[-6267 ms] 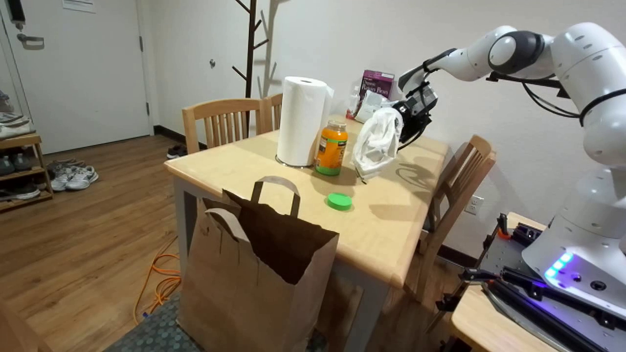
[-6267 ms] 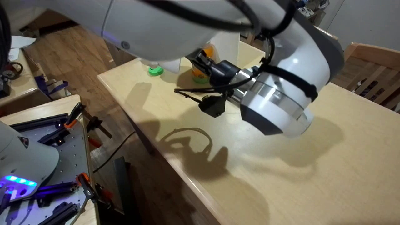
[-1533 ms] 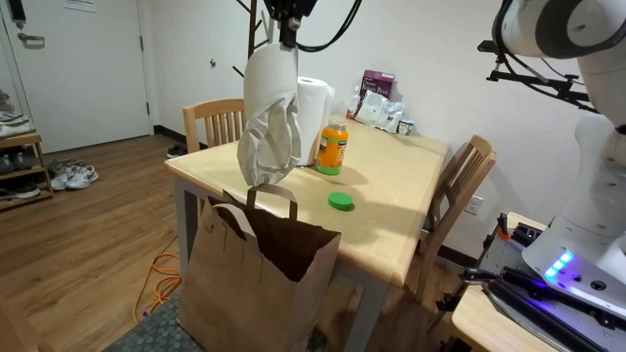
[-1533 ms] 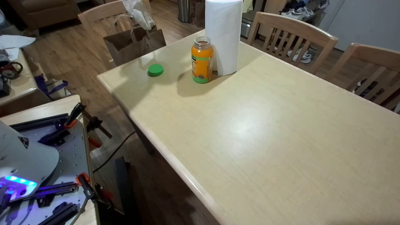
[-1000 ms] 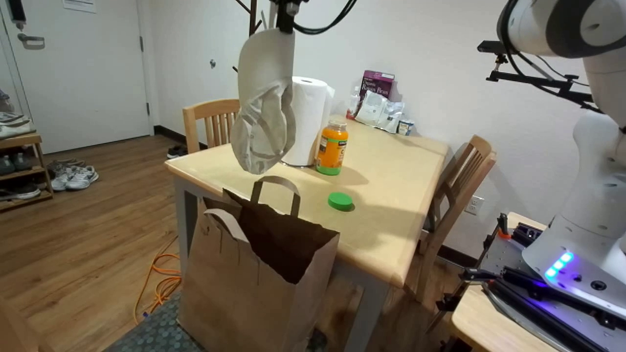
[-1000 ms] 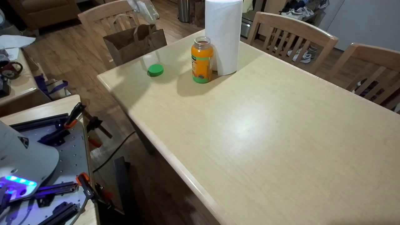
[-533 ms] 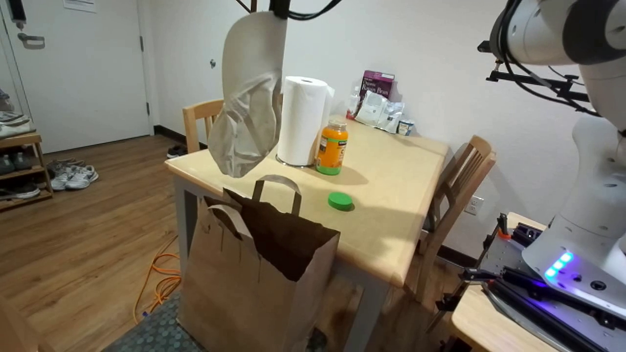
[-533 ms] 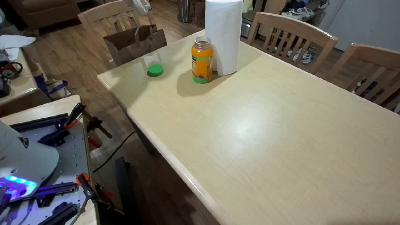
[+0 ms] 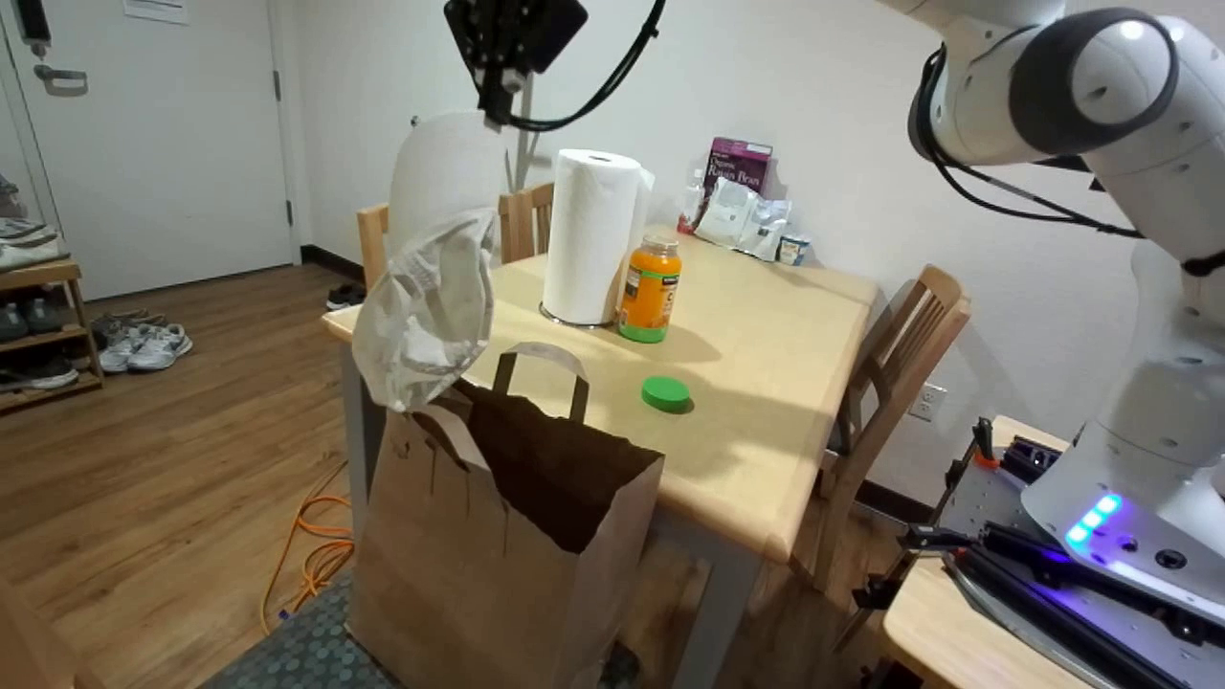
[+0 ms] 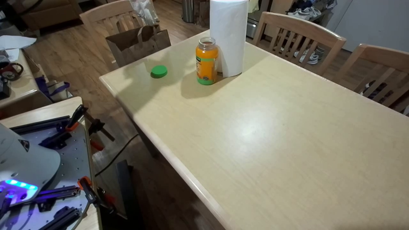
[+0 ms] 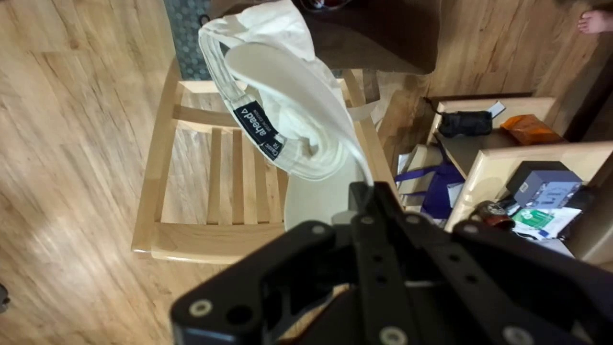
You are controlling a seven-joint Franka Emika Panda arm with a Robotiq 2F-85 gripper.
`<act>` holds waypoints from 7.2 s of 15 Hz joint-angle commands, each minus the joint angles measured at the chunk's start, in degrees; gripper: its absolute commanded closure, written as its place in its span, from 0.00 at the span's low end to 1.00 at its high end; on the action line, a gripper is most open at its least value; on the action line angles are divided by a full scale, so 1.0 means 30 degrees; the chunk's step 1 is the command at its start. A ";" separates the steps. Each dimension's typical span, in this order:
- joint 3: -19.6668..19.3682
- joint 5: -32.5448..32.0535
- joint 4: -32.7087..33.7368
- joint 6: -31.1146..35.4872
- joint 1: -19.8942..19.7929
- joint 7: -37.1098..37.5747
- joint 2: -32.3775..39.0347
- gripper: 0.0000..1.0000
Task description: Put the cap in the paper bag
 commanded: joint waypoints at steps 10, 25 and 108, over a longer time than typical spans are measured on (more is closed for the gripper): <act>0.0296 -0.0146 -0.0025 -0.0062 0.1451 0.3650 -0.0023 0.99; -0.0921 -0.1853 -0.0246 0.0190 0.2393 0.8661 -0.1779 0.96; -0.5495 -0.5737 0.0153 0.4411 0.6948 2.5798 -0.1855 0.99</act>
